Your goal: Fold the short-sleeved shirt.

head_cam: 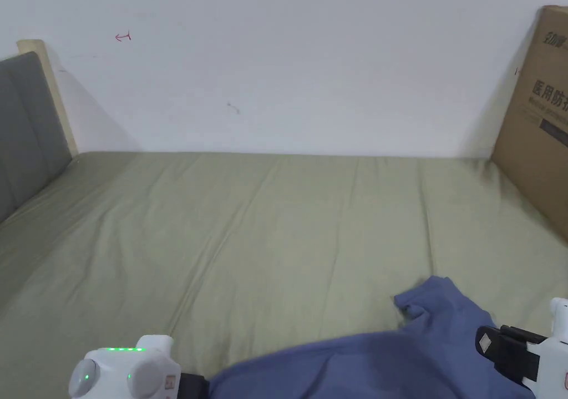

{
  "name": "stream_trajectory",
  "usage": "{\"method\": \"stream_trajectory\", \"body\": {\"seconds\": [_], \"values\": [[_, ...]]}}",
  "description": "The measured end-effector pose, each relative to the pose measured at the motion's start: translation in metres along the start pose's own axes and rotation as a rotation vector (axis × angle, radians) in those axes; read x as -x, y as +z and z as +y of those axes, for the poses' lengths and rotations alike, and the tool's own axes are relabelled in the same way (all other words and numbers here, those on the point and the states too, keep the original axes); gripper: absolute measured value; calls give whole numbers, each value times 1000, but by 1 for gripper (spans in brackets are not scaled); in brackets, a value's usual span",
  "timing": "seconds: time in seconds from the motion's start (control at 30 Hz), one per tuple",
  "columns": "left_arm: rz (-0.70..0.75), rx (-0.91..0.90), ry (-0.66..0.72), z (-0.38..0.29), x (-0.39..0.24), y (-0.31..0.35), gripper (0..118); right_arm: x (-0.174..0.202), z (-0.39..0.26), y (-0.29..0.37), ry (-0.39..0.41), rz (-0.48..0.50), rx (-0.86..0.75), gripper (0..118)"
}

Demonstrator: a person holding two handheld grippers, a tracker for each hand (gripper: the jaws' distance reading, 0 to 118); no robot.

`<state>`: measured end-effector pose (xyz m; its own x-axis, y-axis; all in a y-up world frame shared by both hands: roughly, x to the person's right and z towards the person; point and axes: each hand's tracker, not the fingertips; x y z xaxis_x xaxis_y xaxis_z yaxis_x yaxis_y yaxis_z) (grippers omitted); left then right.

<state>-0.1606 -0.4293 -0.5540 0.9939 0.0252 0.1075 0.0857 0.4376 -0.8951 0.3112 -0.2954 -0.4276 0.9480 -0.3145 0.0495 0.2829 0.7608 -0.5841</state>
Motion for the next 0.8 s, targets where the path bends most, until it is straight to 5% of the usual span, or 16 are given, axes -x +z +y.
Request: {"method": "stream_trajectory", "body": {"seconds": [0.07,0.1,0.13,0.3,0.37,0.4,0.43,0.47,0.67,0.8], "values": [[4,-56,-70,-13,-10,15,78,-5,3,-8,-5,-2,6,0],[-24,-88,-100,-18,-13,23,51,-8,7,-14,-3,-3,9,0],[-56,-98,-119,-20,-15,29,5,-13,11,-20,-2,-4,12,0],[-211,-154,58,-11,14,60,3,-53,51,-64,-40,25,51,0],[-156,-267,99,-7,27,81,3,-71,71,-86,-46,-69,88,3],[-151,-309,114,-5,34,90,3,-80,81,-100,-43,-128,110,26],[-140,-330,123,-2,40,99,3,-90,88,-117,-48,-150,177,84],[-141,-323,120,0,45,103,3,-97,94,-132,-59,-161,227,102],[-107,-300,107,0,57,109,3,-136,94,-204,-115,-259,431,104],[-98,-253,105,-4,53,98,3,-126,64,-231,52,-247,604,96]]}}
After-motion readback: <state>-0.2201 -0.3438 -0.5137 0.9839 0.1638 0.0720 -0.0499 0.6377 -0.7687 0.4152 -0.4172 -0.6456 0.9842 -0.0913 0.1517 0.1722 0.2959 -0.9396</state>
